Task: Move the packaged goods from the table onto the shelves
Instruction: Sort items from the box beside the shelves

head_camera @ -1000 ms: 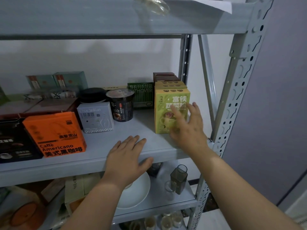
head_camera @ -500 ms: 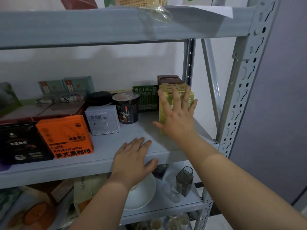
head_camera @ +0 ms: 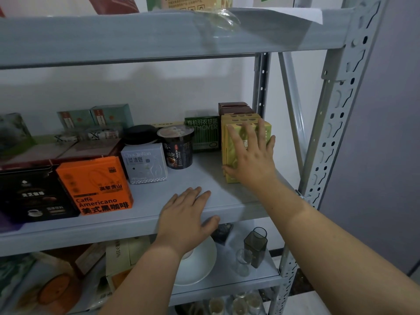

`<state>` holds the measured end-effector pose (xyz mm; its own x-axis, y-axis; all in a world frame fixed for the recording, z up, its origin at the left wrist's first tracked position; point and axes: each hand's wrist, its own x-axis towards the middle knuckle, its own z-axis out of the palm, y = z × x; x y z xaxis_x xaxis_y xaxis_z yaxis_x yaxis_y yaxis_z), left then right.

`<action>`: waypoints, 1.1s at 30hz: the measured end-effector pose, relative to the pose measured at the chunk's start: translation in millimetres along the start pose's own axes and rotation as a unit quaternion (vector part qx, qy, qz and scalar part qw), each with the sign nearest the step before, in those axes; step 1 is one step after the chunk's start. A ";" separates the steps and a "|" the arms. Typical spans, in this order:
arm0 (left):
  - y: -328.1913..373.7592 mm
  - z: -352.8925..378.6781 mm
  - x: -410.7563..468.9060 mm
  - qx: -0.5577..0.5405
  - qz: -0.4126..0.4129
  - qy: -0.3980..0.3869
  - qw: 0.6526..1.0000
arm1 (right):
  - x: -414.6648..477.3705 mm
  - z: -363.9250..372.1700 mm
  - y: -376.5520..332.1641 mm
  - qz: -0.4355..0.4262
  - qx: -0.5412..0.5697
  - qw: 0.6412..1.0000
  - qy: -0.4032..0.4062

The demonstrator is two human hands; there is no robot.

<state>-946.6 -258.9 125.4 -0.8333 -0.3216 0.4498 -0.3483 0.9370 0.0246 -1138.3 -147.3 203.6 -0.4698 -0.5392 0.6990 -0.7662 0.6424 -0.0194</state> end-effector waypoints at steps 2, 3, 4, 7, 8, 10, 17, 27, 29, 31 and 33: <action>0.0 -0.8 0.0 0.000 0.001 -0.002 1.000 | -0.7 -1.7 0.3 -0.004 -0.002 1.000 0.002; 0.0 -1.3 0.0 0.000 0.002 -0.004 1.000 | -1.5 -2.8 0.4 -0.005 -0.002 1.000 0.003; 0.1 -1.3 0.0 0.001 0.003 -0.006 1.000 | -2.6 -4.1 0.7 -0.006 -0.001 1.000 0.003; -0.1 -1.4 0.2 0.002 0.002 -0.010 1.000 | -8.3 -7.2 1.2 -0.011 0.005 1.000 0.000; -0.5 -0.9 0.2 0.002 0.002 -0.009 1.000 | -11.1 -7.6 1.1 -0.013 0.006 1.000 0.002; -0.9 -0.8 -0.6 0.000 0.005 -0.009 1.000 | -17.5 -7.5 1.9 -0.017 0.007 1.000 0.007; -4.5 -5.5 -1.7 -0.085 0.000 -0.006 0.996 | -57.9 -18.1 -2.0 -0.004 0.028 1.000 0.001; -17.6 -19.6 -49.9 -0.101 0.192 -0.025 0.976 | -192.8 -48.8 -60.3 0.093 0.019 0.993 -0.073; -14.4 -9.4 -68.2 -0.101 0.241 -0.016 0.965 | -224.3 -60.0 -74.5 0.126 -0.015 0.988 -0.092; -7.5 3.3 -88.4 -0.123 0.273 -0.029 0.954 | -260.5 -70.4 -87.2 0.157 -0.050 0.980 -0.113; 5.6 14.1 -112.0 -0.159 0.295 -0.060 0.940 | -299.8 -81.5 -97.2 0.198 -0.080 0.969 -0.125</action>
<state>-861.2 -219.5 62.5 -0.8905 0.2711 0.3653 0.3194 0.9444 0.0777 -887.2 -3.7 54.1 -0.8195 -0.3358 0.4645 -0.4365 0.8908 -0.1260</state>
